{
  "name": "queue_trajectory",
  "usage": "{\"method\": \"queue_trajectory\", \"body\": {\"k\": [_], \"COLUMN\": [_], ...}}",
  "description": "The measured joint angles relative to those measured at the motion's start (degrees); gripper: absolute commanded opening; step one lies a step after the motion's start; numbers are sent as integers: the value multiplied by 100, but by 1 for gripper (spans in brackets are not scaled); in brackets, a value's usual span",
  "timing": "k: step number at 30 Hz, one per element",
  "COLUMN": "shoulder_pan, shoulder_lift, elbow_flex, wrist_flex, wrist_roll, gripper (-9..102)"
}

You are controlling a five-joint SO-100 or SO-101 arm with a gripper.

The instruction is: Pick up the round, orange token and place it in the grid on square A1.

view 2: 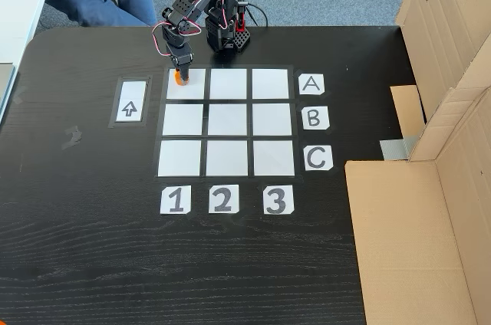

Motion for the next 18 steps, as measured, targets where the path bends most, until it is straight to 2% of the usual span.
{"method": "queue_trajectory", "body": {"k": [14, 18], "shoulder_pan": [-44, -44], "shoulder_lift": [-149, -185], "elbow_flex": [0, -9], "wrist_flex": [-97, -105], "wrist_roll": [0, 0], "gripper": [11, 17]}}
